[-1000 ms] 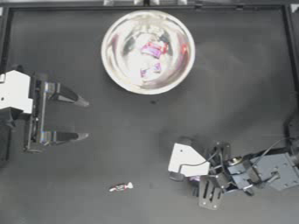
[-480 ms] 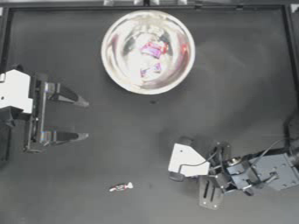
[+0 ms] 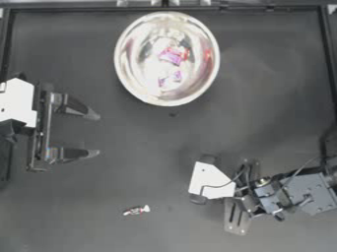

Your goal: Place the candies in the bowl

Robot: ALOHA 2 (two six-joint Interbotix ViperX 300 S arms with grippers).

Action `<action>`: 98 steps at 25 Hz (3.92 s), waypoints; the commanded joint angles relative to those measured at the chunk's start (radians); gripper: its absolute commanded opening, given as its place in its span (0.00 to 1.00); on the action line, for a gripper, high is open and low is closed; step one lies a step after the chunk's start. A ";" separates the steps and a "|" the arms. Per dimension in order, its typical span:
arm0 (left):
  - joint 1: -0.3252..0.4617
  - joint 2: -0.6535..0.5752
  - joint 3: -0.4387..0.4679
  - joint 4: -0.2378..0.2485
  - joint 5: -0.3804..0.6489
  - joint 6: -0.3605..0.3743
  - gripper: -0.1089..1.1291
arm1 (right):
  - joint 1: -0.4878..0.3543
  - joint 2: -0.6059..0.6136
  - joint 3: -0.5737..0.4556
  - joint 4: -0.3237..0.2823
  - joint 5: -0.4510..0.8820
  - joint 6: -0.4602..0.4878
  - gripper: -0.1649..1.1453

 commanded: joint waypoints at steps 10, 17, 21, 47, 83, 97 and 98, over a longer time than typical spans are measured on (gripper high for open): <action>0.000 -0.006 -0.011 -0.002 -0.008 -0.002 0.90 | -0.147 -0.229 -0.044 -0.388 0.037 0.037 0.44; 0.000 -0.002 -0.011 -0.002 -0.015 -0.002 0.90 | -0.339 -0.282 -0.051 -0.568 -0.098 0.029 0.44; 0.000 0.000 -0.011 -0.002 -0.026 -0.005 0.90 | -0.462 -0.279 -0.051 -0.600 -0.249 0.029 0.44; 0.005 0.021 -0.011 -0.003 -0.037 -0.028 0.90 | -0.772 0.025 -0.167 -0.663 -0.658 0.023 0.69; -0.043 0.186 -0.118 -0.002 0.126 -0.091 0.91 | -0.439 -0.577 0.242 -0.534 -0.742 0.048 0.88; -0.175 0.431 -0.305 0.052 0.262 -0.224 0.90 | -0.396 -0.703 0.330 -0.502 -0.767 0.046 0.89; -0.183 0.445 -0.319 0.067 0.272 -0.244 0.90 | -0.394 -0.704 0.331 -0.502 -0.767 0.048 0.88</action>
